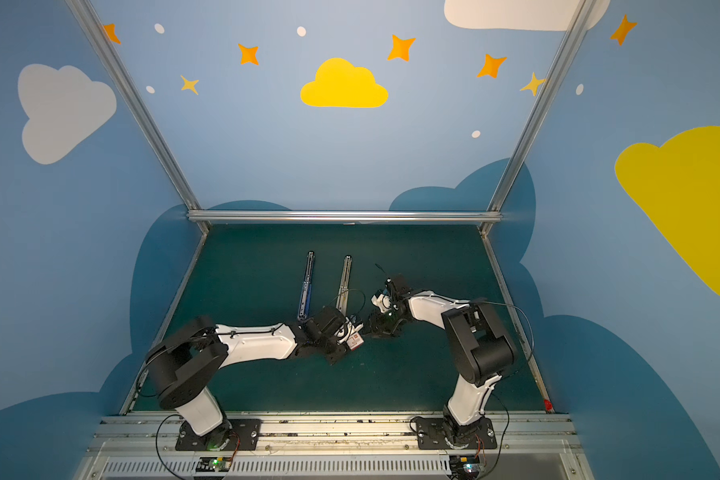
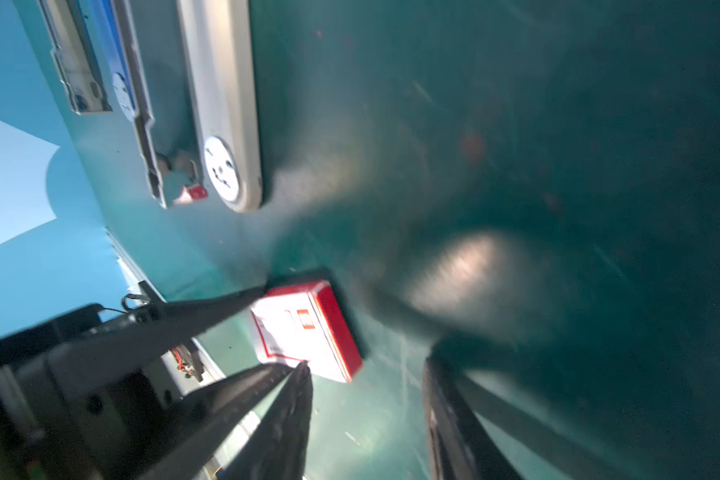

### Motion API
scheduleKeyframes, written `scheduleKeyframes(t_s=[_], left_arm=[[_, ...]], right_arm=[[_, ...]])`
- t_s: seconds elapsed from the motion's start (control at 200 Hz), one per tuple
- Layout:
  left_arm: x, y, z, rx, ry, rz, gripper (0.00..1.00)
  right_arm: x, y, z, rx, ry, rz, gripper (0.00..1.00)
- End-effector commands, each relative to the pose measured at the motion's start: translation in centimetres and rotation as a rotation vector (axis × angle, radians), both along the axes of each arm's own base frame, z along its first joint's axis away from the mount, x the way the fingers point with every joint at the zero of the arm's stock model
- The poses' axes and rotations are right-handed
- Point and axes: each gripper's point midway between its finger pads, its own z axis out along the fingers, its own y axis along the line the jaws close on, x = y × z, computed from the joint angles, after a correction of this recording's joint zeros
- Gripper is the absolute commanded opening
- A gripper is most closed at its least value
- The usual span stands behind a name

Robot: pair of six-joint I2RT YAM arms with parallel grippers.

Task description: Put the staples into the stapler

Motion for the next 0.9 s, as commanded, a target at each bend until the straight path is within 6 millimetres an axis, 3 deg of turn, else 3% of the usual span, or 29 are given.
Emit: scheduleKeyframes(t_s=[0.0, 0.461, 0.636, 0.896], left_arm=[[-1.0, 1.3, -1.5, 0.065, 0.035, -0.008, 0.35], [-0.8, 1.3, -1.2, 0.053, 0.009, 0.005, 0.34], [-0.7, 1.4, -1.0, 0.039, -0.008, 0.009, 0.34], [-0.9, 1.5, -1.0, 0.039, -0.016, 0.011, 0.34]], right_arm=[[-0.1, 1.0, -0.2, 0.017, 0.025, 0.04, 0.41], [-1.4, 0.6, -2.6, -0.144, 0.088, 0.111, 0.26], [-1.8, 0.3, -3.4, -0.206, 0.107, 0.131, 0.15], [-1.2, -1.0, -3.8, -0.25, 0.11, 0.075, 0.14]])
